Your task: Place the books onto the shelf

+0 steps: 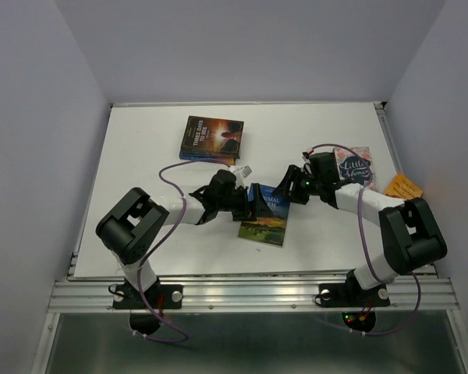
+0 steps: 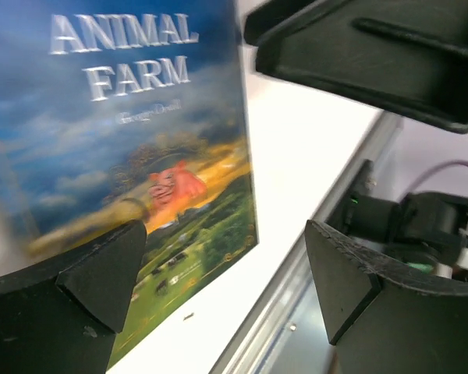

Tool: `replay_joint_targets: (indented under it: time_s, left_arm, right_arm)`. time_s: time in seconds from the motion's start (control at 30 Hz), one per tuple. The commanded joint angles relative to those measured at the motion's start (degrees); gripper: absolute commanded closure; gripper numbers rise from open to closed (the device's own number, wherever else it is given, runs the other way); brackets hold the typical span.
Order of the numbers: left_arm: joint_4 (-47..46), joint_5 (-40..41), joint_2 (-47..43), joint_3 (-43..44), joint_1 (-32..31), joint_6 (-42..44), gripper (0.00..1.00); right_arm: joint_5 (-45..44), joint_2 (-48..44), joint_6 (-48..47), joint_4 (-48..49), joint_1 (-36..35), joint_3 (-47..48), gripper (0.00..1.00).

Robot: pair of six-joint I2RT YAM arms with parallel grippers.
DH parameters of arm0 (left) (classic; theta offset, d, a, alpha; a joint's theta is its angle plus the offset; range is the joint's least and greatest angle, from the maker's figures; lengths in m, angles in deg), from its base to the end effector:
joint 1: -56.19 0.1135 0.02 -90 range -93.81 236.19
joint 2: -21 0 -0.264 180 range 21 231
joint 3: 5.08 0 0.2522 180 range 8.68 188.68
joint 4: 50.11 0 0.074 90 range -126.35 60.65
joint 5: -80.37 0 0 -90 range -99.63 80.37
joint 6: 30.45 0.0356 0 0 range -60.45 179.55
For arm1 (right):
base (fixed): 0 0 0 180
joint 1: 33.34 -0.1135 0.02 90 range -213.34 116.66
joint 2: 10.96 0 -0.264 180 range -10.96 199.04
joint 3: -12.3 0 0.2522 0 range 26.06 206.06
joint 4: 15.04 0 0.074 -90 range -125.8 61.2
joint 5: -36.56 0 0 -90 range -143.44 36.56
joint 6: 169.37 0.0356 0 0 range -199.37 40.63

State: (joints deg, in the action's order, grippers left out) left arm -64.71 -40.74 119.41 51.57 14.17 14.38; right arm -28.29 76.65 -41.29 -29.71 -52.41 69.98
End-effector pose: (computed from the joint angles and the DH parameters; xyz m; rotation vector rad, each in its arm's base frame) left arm 0.2401 -0.2411 0.1590 0.3264 2.3007 -1.4268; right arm 0.2816 0.1134 0.1769 0.1806 2.4753 0.9785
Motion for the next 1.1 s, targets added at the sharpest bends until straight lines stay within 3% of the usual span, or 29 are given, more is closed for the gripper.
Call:
replay_joint_targets:
  time_s: [0.0, 0.13, 0.47, 0.7, 1.07]
  left_arm:
    - [13.3, 10.5, -6.8, 4.9, 0.2, 6.3, 0.04]
    - [19.3, 17.6, -8.5, 6.3, 0.7, 9.0, 0.03]
    - [19.2, 15.7, -2.1, 7.3, 1.7, 9.8, 0.06]
    - [14.3, 9.6, 1.6, 6.5, 1.8, 8.6, 0.08]
    - [12.4, 8.2, 1.3, 5.2, 1.8, 7.4, 0.09]
  right_arm:
    - [-11.7, -4.8, -3.8, -8.7, 0.5, 2.5, 0.37]
    - [-13.3, -5.7, -2.8, -10.1, 0.5, -0.7, 0.3]
    - [-4.7, -2.4, -0.9, -4.7, 0.5, -3.4, 0.32]
    - [5.3, -4.7, 0.5, 3.0, 0.5, -3.9, 0.48]
    - [11.9, -2.6, 3.4, 8.5, 0.5, -4.9, 0.53]
